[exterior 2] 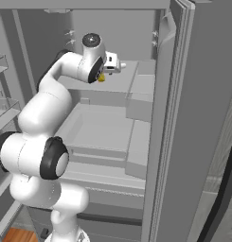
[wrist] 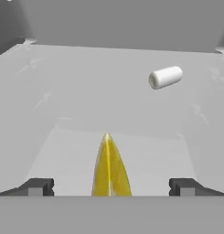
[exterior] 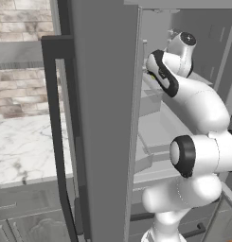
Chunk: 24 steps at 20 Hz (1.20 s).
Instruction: Take the lemon wedge from the fridge and place it on the plate with fish on the dining counter.
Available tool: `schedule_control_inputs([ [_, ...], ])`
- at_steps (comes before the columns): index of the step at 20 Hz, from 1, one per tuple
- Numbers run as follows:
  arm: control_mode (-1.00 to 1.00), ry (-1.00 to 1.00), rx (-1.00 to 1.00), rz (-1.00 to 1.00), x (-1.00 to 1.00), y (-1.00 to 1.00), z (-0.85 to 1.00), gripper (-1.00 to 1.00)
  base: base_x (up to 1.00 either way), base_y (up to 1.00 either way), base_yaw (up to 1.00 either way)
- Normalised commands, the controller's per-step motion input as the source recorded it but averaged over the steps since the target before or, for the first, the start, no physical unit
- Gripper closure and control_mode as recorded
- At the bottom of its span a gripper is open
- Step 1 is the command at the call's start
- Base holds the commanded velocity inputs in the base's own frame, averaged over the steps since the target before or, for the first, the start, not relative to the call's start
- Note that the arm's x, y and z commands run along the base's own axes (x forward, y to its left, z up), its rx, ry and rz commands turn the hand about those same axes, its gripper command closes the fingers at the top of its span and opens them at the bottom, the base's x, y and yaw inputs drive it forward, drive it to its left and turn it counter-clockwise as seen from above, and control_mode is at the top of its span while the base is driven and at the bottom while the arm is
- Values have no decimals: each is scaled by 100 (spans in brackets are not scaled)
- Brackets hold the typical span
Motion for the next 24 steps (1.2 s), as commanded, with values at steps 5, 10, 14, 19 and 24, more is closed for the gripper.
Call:
schedule_control_inputs([
  [5,-100,7,0,0,0,0,-16,-100,0,0,0],
  [10,-100,11,0,0,0,0,-23,-100,0,0,0],
  [14,-100,9,0,0,0,0,-19,-100,0,0,0],
  [19,-100,3,0,0,0,0,-3,100,0,0,0],
  [24,-100,0,0,0,-1,0,0,100,0,0,0],
])
